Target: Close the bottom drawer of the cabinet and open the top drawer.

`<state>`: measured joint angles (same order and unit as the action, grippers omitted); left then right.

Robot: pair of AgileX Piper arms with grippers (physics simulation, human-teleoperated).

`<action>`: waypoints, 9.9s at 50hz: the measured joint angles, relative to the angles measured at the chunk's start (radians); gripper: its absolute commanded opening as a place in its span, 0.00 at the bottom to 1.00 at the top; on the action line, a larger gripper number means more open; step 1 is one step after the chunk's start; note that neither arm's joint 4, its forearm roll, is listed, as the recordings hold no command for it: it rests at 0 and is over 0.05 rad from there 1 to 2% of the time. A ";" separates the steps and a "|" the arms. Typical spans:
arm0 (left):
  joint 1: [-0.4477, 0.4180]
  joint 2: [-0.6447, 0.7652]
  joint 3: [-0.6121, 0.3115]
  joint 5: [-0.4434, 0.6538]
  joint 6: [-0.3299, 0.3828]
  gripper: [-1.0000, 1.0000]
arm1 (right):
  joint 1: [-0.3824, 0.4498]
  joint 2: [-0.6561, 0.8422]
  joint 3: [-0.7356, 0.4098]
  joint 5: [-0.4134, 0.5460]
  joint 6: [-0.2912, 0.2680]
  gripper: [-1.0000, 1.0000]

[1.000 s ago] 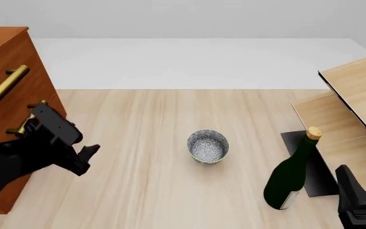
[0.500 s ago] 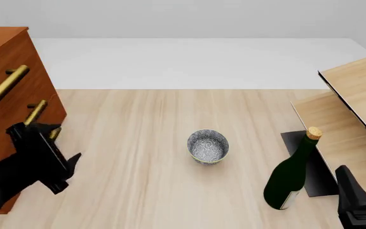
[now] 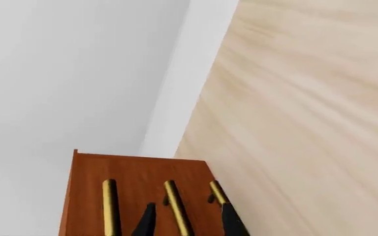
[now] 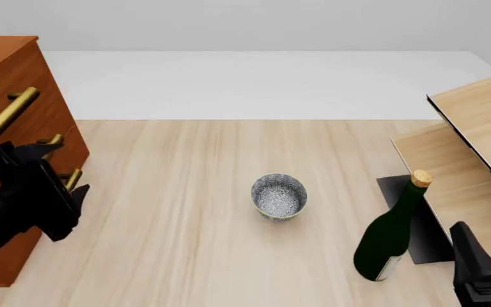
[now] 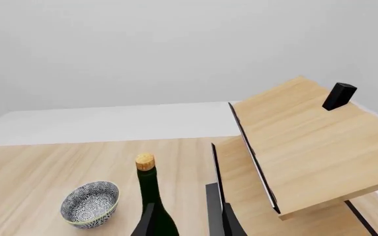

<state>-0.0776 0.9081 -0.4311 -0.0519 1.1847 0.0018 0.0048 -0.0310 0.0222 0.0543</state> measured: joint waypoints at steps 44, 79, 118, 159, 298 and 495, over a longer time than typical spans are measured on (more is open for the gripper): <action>0.202 -0.005 -0.039 -0.129 0.271 1.00 | -0.001 0.000 -0.001 0.002 0.004 1.00; 0.314 0.124 -0.042 -0.305 0.371 1.00 | -0.003 0.002 0.000 -0.001 0.002 1.00; 0.372 0.225 -0.071 -0.394 0.397 1.00 | -0.004 0.006 0.003 -0.009 -0.012 1.00; 0.352 0.222 -0.063 -0.434 0.424 0.00 | -0.008 0.005 0.000 -0.005 -0.005 1.00; 0.163 0.158 -0.049 -0.387 0.481 1.00 | -0.018 0.005 -0.005 -0.002 0.031 1.00; 0.224 0.259 -0.899 0.857 -1.000 1.00 | 0.004 0.002 -0.006 -0.002 0.019 1.00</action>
<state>0.1464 1.1676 -1.3305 0.8049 0.1850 0.0057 0.0065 -0.0365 0.0203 0.0733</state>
